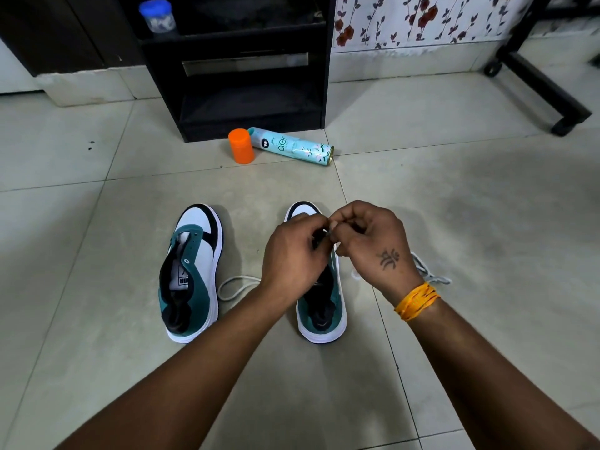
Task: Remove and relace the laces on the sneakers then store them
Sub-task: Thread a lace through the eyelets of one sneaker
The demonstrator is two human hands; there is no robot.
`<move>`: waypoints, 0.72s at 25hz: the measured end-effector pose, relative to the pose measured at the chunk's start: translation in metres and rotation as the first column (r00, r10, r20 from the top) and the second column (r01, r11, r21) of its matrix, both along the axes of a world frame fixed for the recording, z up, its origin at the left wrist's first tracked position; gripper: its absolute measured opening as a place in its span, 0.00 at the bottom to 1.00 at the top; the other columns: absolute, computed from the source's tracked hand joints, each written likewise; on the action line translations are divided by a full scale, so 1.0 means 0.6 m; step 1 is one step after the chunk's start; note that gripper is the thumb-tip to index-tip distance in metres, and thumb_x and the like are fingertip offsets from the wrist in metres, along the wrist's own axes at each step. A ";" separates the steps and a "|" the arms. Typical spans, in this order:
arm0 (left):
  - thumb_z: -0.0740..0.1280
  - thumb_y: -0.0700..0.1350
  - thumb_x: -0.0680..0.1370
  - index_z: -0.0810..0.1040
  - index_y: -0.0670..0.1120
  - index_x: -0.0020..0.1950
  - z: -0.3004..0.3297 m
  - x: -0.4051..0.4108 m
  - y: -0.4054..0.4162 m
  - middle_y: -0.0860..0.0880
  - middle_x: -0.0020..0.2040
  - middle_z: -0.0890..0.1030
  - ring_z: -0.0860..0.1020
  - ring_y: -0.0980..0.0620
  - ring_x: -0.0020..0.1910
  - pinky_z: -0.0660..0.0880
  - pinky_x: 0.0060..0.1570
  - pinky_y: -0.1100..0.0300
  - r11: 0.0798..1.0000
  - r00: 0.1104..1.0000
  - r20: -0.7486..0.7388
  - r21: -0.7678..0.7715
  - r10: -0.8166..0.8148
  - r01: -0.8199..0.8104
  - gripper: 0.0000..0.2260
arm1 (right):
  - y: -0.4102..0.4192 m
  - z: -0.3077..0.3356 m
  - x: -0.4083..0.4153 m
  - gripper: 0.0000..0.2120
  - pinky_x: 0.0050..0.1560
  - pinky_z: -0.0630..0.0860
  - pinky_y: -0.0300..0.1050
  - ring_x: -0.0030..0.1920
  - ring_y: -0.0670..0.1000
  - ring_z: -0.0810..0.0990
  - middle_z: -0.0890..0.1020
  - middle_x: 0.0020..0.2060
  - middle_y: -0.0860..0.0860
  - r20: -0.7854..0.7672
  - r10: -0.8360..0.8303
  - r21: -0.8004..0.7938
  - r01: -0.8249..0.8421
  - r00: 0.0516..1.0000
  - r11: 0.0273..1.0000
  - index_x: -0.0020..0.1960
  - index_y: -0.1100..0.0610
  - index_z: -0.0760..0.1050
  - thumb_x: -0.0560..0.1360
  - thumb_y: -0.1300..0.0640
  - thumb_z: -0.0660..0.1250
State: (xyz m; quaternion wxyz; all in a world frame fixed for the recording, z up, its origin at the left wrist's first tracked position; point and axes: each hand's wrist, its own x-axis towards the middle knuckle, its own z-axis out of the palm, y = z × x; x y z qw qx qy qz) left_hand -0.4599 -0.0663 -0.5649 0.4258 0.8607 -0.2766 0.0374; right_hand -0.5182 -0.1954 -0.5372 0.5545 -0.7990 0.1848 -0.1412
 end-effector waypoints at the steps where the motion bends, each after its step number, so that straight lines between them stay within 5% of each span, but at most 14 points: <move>1: 0.70 0.44 0.75 0.83 0.49 0.43 0.002 0.002 0.003 0.55 0.36 0.79 0.77 0.54 0.36 0.76 0.39 0.52 0.999 1.000 -0.024 -0.053 0.008 -0.009 0.03 | -0.001 0.003 -0.001 0.08 0.46 0.85 0.57 0.35 0.51 0.85 0.85 0.34 0.51 0.008 -0.021 0.036 0.021 1.000 0.999 0.43 0.53 0.82 0.76 0.63 0.67; 6: 0.72 0.35 0.76 0.85 0.45 0.43 0.029 0.000 0.026 0.55 0.35 0.81 0.78 0.58 0.34 0.73 0.38 0.65 0.957 0.979 -0.203 -0.278 0.027 -0.084 0.06 | -0.008 -0.004 0.003 0.11 0.42 0.83 0.52 0.33 0.52 0.84 0.83 0.32 0.52 -0.013 0.125 0.022 -0.125 0.992 0.992 0.55 0.52 0.81 0.80 0.63 0.63; 10: 0.73 0.36 0.77 0.85 0.45 0.46 0.034 0.005 0.040 0.52 0.38 0.84 0.81 0.53 0.37 0.78 0.41 0.58 0.921 0.978 -0.208 -0.383 -0.010 -0.072 0.05 | 0.012 -0.016 0.016 0.06 0.42 0.80 0.56 0.36 0.56 0.80 0.82 0.34 0.52 0.012 0.290 -0.102 -0.288 0.957 0.952 0.47 0.51 0.80 0.78 0.55 0.64; 18: 0.74 0.42 0.79 0.85 0.52 0.45 0.031 0.025 0.061 0.51 0.42 0.86 0.82 0.45 0.41 0.83 0.44 0.43 0.898 0.936 -0.348 -0.396 0.047 -0.192 0.05 | -0.012 -0.052 0.012 0.06 0.41 0.77 0.48 0.42 0.55 0.82 0.84 0.37 0.48 -0.146 -0.006 -0.481 -0.066 0.989 0.874 0.54 0.49 0.81 0.79 0.53 0.66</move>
